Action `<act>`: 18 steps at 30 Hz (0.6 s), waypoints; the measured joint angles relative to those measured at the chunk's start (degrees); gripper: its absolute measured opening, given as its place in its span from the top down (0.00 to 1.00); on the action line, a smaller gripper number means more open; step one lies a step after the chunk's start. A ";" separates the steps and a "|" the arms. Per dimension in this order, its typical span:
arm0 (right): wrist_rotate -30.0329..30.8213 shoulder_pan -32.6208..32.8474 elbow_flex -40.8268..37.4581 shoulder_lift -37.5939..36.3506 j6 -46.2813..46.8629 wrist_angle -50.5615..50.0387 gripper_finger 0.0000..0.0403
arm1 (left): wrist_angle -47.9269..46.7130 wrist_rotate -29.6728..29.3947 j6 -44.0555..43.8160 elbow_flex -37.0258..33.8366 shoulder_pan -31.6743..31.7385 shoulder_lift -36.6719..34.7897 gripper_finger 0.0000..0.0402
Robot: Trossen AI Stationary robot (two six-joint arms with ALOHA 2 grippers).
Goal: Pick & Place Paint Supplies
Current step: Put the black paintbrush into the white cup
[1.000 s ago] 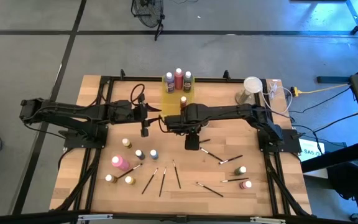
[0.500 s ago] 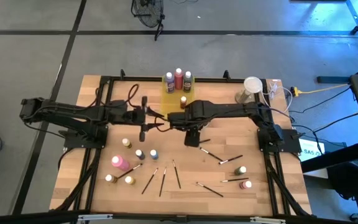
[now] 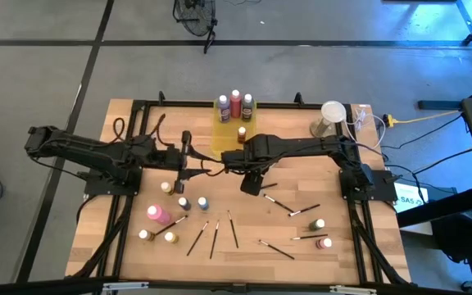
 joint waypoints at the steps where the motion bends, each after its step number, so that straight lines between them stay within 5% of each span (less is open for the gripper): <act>1: 0.05 -0.02 0.00 0.00 0.38 0.00 0.51 | -0.08 0.01 0.00 0.00 -0.58 -0.60 0.65; 8: 1.11 0.57 0.00 0.00 4.55 0.00 0.51 | -1.19 0.15 -0.79 0.00 -4.82 -5.16 0.65; 15: -18.92 4.81 0.00 -0.20 7.69 -0.01 0.51 | -3.80 -0.26 -3.08 0.00 -8.06 -8.13 0.65; 18: -21.35 7.76 0.00 -0.20 12.67 0.00 0.51 | -3.78 -0.26 -4.11 0.00 -9.57 -8.75 0.65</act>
